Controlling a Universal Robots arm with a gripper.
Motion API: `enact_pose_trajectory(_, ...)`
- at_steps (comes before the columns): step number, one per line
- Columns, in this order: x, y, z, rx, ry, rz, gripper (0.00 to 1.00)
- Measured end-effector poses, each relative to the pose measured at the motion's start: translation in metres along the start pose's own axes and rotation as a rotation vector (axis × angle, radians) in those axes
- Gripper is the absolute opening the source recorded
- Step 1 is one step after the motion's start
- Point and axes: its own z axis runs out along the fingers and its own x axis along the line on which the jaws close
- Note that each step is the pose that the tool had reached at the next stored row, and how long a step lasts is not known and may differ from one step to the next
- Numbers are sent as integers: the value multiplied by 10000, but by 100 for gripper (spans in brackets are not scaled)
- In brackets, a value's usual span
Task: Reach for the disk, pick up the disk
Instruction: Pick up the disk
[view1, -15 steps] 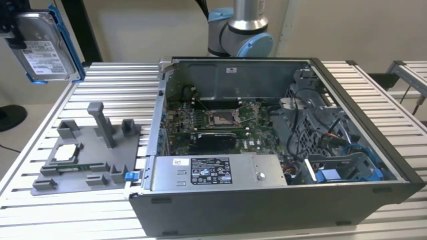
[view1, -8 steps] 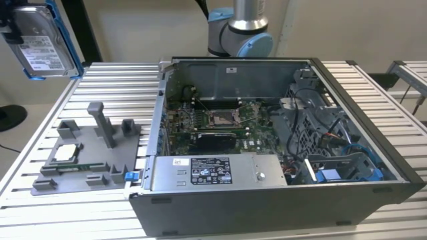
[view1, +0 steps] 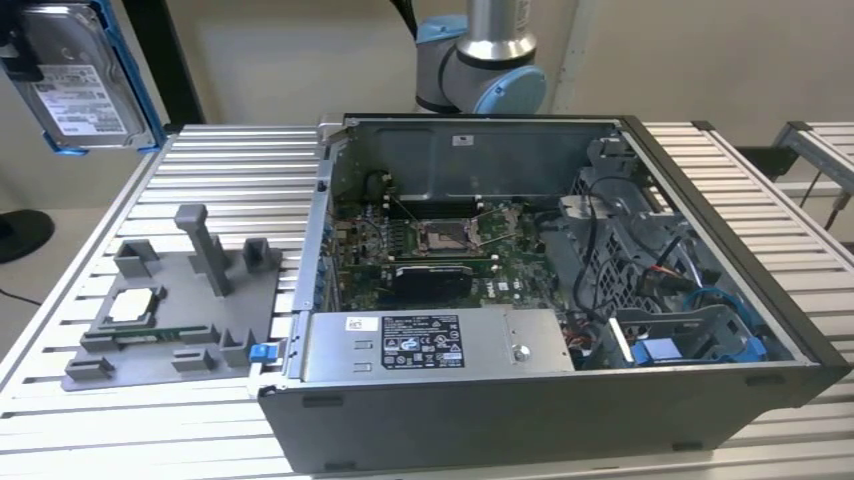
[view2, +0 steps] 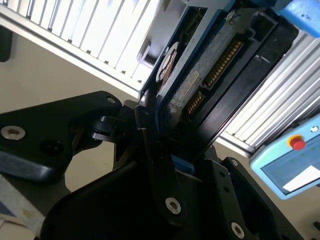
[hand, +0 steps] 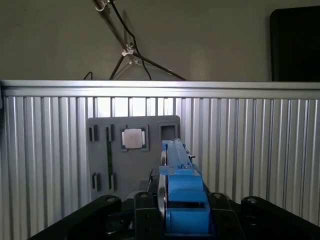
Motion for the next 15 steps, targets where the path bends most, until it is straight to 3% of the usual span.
enact_pose_trajectory(15,-1,2,-122,-1,0,0,0)
